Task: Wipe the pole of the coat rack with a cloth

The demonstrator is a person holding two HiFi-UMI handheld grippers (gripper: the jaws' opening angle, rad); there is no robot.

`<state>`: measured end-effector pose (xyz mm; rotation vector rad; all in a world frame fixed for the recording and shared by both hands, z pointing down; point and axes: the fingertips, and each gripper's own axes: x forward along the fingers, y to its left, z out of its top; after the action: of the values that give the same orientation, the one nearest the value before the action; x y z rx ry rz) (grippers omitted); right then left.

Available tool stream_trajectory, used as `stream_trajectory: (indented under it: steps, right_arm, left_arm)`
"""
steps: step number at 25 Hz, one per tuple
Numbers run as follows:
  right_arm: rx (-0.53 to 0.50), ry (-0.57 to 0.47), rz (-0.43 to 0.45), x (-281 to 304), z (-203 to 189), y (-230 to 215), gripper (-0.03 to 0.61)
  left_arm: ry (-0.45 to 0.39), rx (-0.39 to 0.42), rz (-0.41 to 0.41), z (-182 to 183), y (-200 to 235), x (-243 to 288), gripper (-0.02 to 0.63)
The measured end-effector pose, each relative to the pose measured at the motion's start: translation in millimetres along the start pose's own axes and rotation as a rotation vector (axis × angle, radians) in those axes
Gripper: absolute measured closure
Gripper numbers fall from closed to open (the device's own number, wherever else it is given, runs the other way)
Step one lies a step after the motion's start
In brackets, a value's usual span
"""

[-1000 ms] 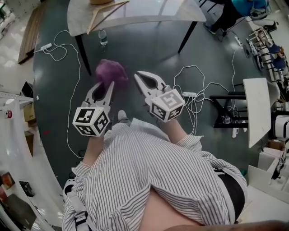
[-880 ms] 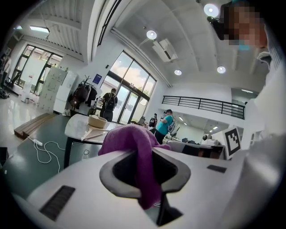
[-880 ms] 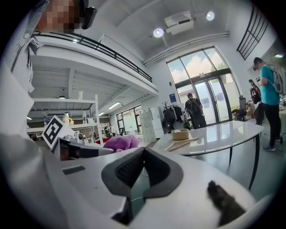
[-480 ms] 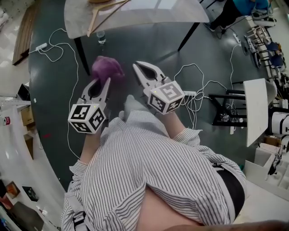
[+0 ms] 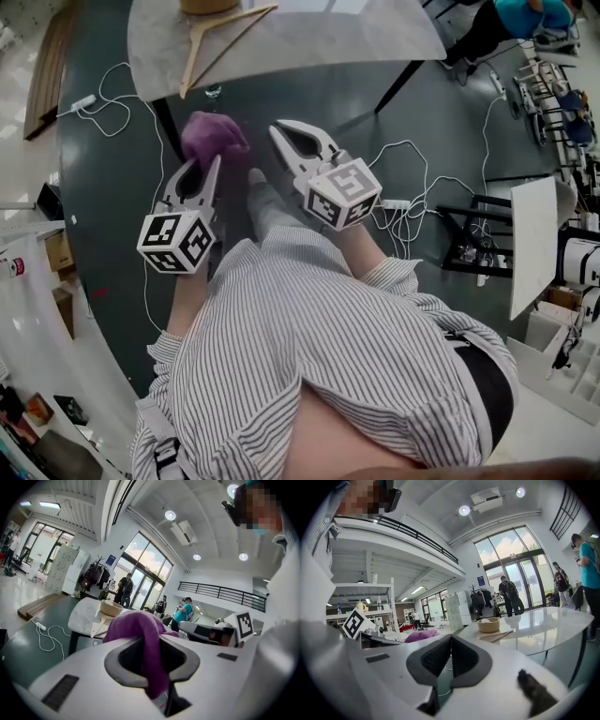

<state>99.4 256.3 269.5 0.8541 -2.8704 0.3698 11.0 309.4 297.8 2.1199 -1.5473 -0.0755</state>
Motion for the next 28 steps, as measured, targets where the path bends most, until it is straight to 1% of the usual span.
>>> stream_trajectory:
  steps: [4,7,11,13,18,21,24,28]
  right_arm:
    - [0.014,-0.001,0.008,33,20,-41,0.565]
    - [-0.006,0.004,0.035,67,38,-67,0.565]
    - [-0.029,0.0,0.069,110,64,-105,0.565]
    - [-0.03,0.007,0.078,129,71,-125,0.565]
    - [-0.03,0.019,0.1,167,84,-168,0.565]
    - [-0.032,0.021,0.109,184,91,-188,0.565]
    - [-0.037,0.025,0.114,198,98,-199,0.565]
    - [-0.023,0.059,0.126,210,88,-205,0.565]
  left_arm:
    - [-0.005,0.008,0.005,29,13,47,0.534]
    - [-0.015,0.017,-0.001,55,28,84,0.534]
    - [-0.043,0.03,0.019,97,53,136,0.534]
    - [-0.054,0.024,0.029,111,63,158,0.534]
    - [-0.051,0.017,0.042,128,83,208,0.534]
    - [-0.058,0.022,0.059,138,92,228,0.534]
    - [-0.061,0.019,0.079,144,101,240,0.534]
    - [-0.043,0.006,0.1,143,112,245,0.534]
